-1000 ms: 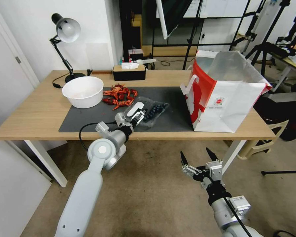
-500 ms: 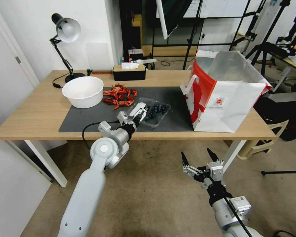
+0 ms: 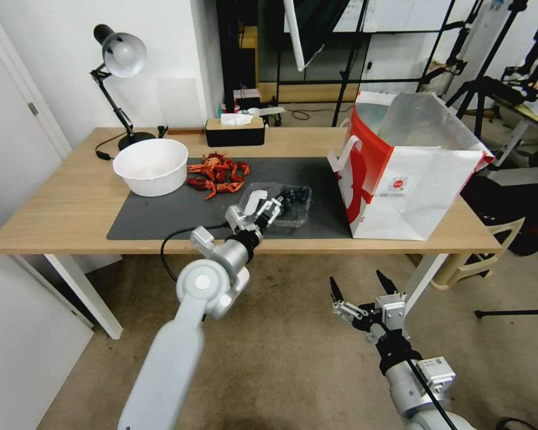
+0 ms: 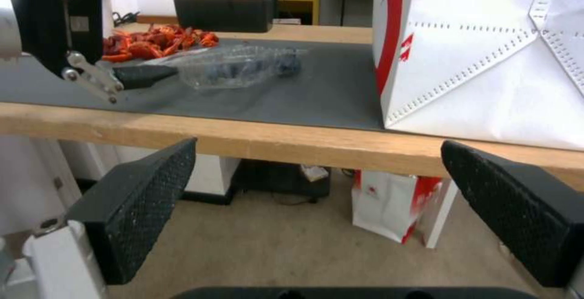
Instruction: Close the takeout container lid, then place the container into the takeout bag.
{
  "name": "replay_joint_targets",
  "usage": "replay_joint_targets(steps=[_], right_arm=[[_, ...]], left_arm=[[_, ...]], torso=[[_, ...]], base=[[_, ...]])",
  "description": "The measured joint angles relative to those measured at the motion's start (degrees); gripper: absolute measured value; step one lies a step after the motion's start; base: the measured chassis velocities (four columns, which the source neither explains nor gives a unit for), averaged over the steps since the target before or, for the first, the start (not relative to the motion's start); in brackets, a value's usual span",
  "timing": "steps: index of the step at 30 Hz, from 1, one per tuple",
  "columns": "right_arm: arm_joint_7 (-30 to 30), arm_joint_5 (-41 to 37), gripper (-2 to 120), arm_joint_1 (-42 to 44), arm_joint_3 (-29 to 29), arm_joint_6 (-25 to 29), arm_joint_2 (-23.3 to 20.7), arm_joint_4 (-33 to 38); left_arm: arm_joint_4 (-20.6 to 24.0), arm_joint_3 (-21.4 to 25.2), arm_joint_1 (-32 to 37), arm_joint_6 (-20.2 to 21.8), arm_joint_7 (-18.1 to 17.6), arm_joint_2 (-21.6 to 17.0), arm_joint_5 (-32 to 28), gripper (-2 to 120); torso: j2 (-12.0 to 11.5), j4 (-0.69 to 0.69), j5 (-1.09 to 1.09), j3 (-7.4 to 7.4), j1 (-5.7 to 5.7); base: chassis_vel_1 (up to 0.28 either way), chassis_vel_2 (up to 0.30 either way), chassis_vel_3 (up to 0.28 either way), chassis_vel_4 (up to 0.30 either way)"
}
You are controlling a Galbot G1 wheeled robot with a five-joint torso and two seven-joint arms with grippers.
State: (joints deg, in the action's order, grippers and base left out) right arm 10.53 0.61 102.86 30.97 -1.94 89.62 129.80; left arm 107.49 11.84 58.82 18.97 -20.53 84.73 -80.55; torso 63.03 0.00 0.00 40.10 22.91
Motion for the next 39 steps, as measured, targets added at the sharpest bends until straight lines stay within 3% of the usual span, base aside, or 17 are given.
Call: replay_joint_targets(steps=[10,18,28,36,39], right_arm=[[0.0,0.0,100,0.1,0.0,0.3,0.1,-0.4],[0.0,0.0,100,-0.1,-0.2,0.3,-0.1,-0.6],[0.0,0.2,100,-0.4,-1.0,0.2,-0.2,-0.8],[0.0,0.5,100,-0.6,-1.6,-0.1,-0.1,-0.9],[0.0,0.5,100,-0.5,-1.5,0.0,-0.3,-0.9]], left_arm=[[-0.1,-2.7,1.2,-1.0,0.7,1.0,2.0,100],[-0.5,-2.0,2.0,-1.8,1.1,0.9,2.6,100],[2.0,-1.3,4.8,-1.3,1.4,0.6,2.6,100],[6.9,0.1,9.4,-1.6,2.5,-0.4,7.0,100],[11.2,2.0,13.2,-2.2,4.4,-2.4,10.8,100]], torso=[[0.0,0.0,0.0,0.0,0.0],[0.0,0.0,0.0,0.0,0.0],[0.0,0.0,0.0,0.0,0.0],[0.0,0.0,-0.01,0.0,0.0],[0.0,0.01,-0.01,0.0,0.0]], base=[[0.0,0.0,0.0,0.0],[0.0,0.0,0.0,0.0],[0.0,0.0,0.0,0.0],[0.0,0.0,0.0,0.0],[0.0,0.0,0.0,0.0]])
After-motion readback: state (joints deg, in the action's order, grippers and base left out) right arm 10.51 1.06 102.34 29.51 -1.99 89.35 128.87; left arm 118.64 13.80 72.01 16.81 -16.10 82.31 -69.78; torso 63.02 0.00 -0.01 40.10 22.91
